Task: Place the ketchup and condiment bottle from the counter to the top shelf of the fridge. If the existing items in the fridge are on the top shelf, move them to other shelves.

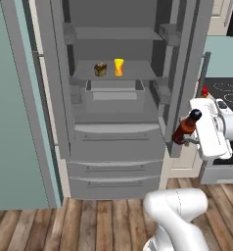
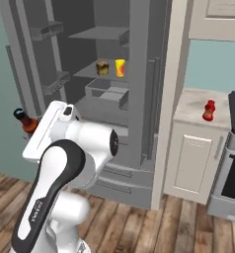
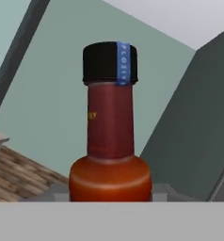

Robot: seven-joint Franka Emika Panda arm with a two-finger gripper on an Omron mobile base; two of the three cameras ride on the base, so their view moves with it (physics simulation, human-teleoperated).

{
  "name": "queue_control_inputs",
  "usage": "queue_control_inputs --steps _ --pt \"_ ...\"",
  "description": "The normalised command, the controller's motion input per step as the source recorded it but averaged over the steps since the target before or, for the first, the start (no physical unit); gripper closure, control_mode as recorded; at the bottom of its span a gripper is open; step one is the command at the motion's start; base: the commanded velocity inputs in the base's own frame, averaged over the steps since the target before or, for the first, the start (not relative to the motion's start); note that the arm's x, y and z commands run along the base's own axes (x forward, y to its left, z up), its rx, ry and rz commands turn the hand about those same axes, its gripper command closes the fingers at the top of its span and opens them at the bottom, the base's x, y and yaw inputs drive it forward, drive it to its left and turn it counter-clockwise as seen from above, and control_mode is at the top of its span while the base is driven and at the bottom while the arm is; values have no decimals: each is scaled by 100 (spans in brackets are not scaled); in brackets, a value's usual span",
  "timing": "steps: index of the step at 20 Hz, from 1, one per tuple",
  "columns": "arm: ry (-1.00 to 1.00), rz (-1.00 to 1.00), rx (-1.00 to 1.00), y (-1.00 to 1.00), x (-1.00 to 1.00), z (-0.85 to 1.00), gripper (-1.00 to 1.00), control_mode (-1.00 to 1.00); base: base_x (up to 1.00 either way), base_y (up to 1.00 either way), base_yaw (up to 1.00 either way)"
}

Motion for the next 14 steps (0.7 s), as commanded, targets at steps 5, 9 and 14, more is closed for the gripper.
queue_control_inputs --steps 5,9,14 --pt "0 0 0 0 0 0 100 100 75 63 -1" --pt "0 0 0 0 0 0 100 100 91 47 20" --pt "0 0 0 0 0 0 100 100 50 12 2"
